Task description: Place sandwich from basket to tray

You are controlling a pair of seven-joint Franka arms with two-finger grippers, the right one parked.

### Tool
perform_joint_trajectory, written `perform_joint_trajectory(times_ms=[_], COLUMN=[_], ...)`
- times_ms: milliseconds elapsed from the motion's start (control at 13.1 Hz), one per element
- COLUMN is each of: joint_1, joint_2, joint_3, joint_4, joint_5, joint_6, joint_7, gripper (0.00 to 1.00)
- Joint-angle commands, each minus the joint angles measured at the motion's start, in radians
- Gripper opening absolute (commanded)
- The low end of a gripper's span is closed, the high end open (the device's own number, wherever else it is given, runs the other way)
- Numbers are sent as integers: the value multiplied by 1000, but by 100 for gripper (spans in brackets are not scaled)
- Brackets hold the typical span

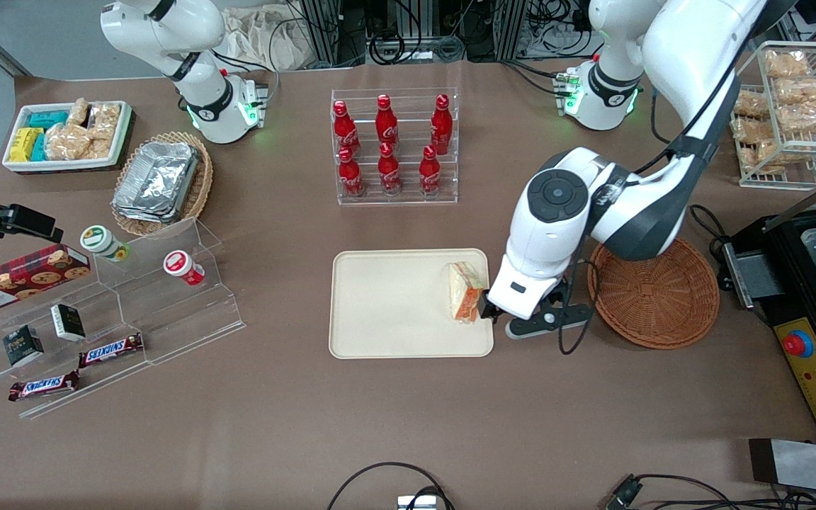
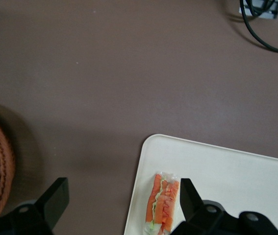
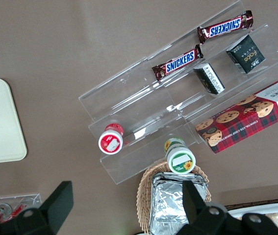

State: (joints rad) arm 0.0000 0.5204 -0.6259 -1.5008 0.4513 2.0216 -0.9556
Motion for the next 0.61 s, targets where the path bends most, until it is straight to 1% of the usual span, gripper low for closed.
perform_joint_trajectory(times_ms=[0,153,306,459,536], joint_1=[32,51,64,86,86], joint_2=[-26,-29,-49,-94,-120], joint_3=[-3,-2,12,46,78], joint_4=[54,83,85,77,71], joint_5=[-28,-91,-132,-198,-224], joint_6=[-93,-112,-145,-164,-179], joint_7=[1,56,133,219,268], gripper=[100,100,100,100,100])
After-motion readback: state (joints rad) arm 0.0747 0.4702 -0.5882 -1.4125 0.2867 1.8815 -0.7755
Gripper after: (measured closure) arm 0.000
